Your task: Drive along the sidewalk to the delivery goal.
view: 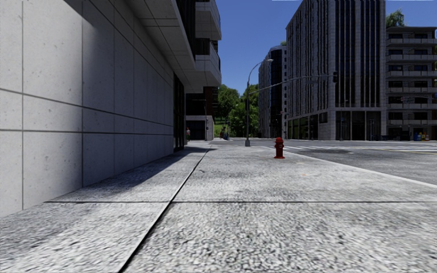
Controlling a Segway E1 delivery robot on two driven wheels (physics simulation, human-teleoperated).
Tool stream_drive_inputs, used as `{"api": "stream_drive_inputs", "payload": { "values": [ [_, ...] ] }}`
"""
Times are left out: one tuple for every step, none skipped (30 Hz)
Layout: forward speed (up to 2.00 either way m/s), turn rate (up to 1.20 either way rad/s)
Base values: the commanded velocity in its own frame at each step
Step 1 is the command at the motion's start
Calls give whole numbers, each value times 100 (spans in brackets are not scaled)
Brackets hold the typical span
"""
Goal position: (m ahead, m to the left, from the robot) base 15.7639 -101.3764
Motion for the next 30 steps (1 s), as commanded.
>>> {"api": "stream_drive_inputs", "payload": {
  "values": [
    [200,0],
    [200,0],
    [200,0],
    [200,0],
    [200,0],
    [200,0],
    [200,0],
    [200,0],
    [200,0],
    [200,0],
    [200,0],
    [200,0],
    [200,0],
    [200,0],
    [200,0],
    [200,0],
    [200,0],
    [200,0],
    [200,0],
    [200,0],
    [200,0],
    [200,0],
    [200,0],
    [200,0],
    [200,0],
    [200,0],
    [200,0],
    [200,0],
    [200,0],
    [200,0]
  ]
}}
